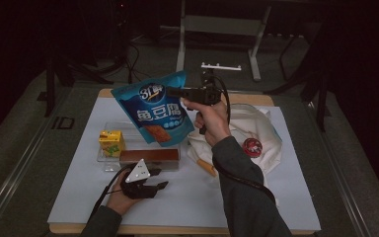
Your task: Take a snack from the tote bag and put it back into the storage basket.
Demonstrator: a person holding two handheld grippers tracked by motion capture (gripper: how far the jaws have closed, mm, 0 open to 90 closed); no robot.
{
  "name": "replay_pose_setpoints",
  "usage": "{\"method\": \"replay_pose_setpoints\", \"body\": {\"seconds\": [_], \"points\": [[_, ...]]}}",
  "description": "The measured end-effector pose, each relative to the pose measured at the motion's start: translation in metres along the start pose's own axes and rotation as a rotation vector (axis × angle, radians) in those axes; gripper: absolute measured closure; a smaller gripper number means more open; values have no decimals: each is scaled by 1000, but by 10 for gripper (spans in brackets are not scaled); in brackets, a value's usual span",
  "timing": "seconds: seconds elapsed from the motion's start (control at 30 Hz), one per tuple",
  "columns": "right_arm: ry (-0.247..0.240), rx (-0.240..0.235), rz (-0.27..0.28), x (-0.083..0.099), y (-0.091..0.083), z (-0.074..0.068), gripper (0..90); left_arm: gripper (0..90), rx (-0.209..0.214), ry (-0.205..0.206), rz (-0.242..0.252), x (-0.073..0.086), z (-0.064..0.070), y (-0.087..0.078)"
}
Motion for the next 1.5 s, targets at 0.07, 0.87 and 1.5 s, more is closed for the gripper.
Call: {"method": "replay_pose_setpoints", "body": {"seconds": [0.07,0.87,1.5], "points": [[1,-5,-2,0,5,-1,893,462,-1,-3,3,0,0,0],[51,17,-32,8,50,7,892,461,-5,2,3,0,0,0],[99,39,-19,23,81,18,892,461,-11,8,1,0,1,0]]}}
Point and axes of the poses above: each handheld gripper's, and its own axes: y roughly forward along the jaws, x roughly out of its underside, z roughly to its right, the point moved 1 cm from there along y, roughly forward along the jaws, and after that the axes turned 11 degrees about x, right-handed, at the moved point
